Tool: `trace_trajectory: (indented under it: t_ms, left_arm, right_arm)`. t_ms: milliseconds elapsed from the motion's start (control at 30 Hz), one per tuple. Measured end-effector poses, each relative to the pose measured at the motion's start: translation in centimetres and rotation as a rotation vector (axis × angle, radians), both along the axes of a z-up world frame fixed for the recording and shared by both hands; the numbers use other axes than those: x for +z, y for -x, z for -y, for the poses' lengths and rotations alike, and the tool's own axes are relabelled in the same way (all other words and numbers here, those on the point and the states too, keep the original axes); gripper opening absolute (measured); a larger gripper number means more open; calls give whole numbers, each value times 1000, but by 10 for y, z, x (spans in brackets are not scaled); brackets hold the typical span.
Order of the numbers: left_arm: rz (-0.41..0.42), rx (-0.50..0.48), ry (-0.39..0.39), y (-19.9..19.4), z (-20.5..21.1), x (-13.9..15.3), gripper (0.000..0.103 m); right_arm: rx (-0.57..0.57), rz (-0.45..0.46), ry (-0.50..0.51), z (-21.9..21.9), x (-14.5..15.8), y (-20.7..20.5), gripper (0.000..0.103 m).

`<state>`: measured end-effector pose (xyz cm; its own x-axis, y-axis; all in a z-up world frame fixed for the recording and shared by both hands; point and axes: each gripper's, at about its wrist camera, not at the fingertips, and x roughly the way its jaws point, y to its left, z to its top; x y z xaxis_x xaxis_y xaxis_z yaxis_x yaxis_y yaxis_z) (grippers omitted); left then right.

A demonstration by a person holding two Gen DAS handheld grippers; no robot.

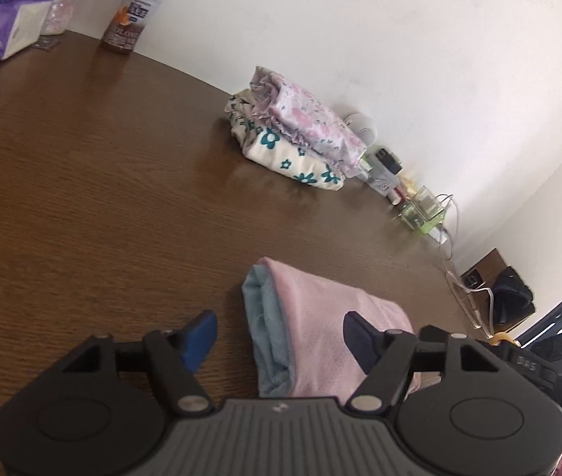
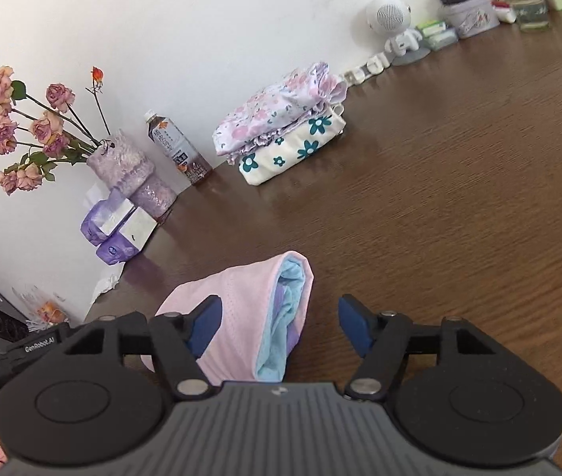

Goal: Fold clothes
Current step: 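Lift and tuck the roll's end with both grippers side by side, then carry the pink roll with both grippers toward the folded clothes stack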

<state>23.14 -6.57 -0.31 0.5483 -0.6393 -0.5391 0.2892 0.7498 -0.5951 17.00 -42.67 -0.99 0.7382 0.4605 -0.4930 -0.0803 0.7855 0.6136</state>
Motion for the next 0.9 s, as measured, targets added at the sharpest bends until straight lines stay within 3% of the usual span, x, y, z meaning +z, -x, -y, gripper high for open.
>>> trace_trajectory:
  t_ms: [200, 300, 367, 567, 733, 900]
  left_arm:
    - [-24, -60, 34, -13, 7, -3, 68]
    - [-20, -118, 58, -24, 10, -7, 66]
    - [-28, -130, 76, -29, 11, -10, 57]
    - [-58, -114, 119, -35, 5, -21, 27]
    - [-45, -107, 114, -35, 5, -23, 23]
    - [9, -120, 71, -29, 10, -21, 20]
  right_arm:
    - [42, -53, -50, -3, -10, -23, 60]
    - [47, -72, -82, -2, -15, -29, 42]
    - [55, -79, -112, -2, -20, -31, 34]
    - [55, -76, -179, 4, -28, -32, 29]
    - [60, -70, -168, 1, -30, -31, 21]
    - [72, -36, -89, -8, -25, -28, 19]
